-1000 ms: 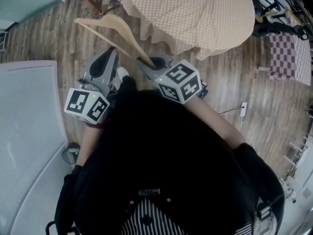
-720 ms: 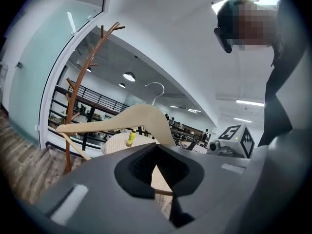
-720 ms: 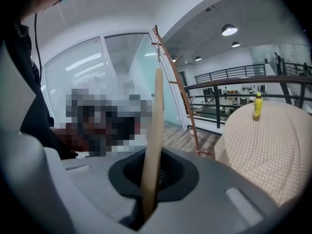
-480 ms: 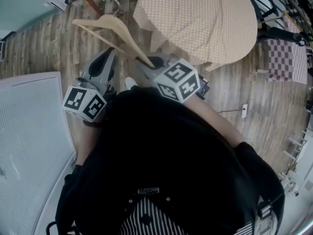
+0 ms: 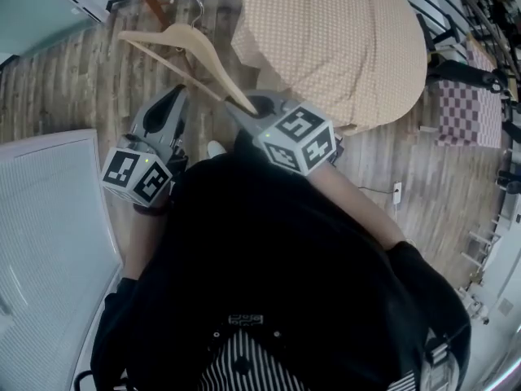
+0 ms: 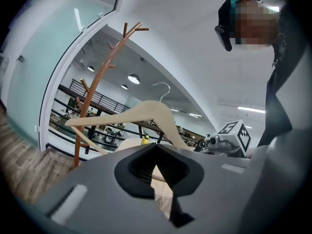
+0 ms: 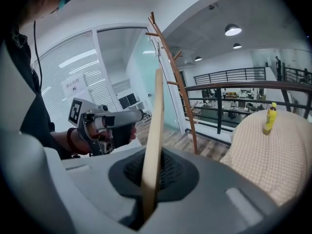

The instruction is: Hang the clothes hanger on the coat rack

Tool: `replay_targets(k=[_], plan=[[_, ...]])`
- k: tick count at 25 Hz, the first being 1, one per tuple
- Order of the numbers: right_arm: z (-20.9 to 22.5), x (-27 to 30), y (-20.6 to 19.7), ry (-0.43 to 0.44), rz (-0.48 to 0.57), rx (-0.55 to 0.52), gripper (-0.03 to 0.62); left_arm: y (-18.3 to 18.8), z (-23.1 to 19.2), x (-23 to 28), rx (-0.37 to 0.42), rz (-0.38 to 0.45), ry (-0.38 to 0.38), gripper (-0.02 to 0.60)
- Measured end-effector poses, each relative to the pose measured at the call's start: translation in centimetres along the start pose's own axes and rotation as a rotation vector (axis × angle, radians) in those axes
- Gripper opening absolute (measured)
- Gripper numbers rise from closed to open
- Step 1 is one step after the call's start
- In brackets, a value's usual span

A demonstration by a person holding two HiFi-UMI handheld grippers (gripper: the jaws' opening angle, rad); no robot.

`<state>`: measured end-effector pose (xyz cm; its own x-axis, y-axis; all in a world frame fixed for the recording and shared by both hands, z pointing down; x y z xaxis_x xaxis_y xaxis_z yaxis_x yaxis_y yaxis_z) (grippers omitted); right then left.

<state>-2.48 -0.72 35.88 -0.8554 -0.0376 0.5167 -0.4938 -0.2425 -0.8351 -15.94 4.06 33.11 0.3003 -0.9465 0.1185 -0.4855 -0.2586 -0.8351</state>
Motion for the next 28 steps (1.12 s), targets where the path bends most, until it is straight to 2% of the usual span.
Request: replay_targets(k=[8,13,17,21,28], plan=[[3.7,3.0,1.5,0.064,0.005,-0.015,0.008,0.0,-2.6,2.4,-0.03,-0.002,0.045,0.002],[8.2,6.1,4.8,0.105,0.027,-0.025,0.008,2.7,-5.5,6.0,-0.038,0.001,0.083,0.002],[11.7,8.0,7.4,0.134,0.047,-0.038,0.008,5.7,-7.8,9.5,0.006,-0.002,0.098,0.002],[15.7,8.6,9.8,0.165,0.054,-0.049,0.008,8.8,-9.3,12.9,0.011,0.015,0.136,0.002],[20.1,9.6,11.2,0.22,0.051,-0.08,0.008,9.9,-11.5,16.4,0.009,-0.019,0.204,0.002]])
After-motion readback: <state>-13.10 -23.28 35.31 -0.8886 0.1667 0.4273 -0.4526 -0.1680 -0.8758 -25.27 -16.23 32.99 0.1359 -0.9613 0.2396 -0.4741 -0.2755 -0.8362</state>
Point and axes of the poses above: the fingertips, and each gripper's own axes: x forward along the fingers, z to its right, y out of its top, the point moved 5 cm from there along -x, backward along the fingers, and after that the axes turned 9 degrees about -x, right-handed, at the moved point
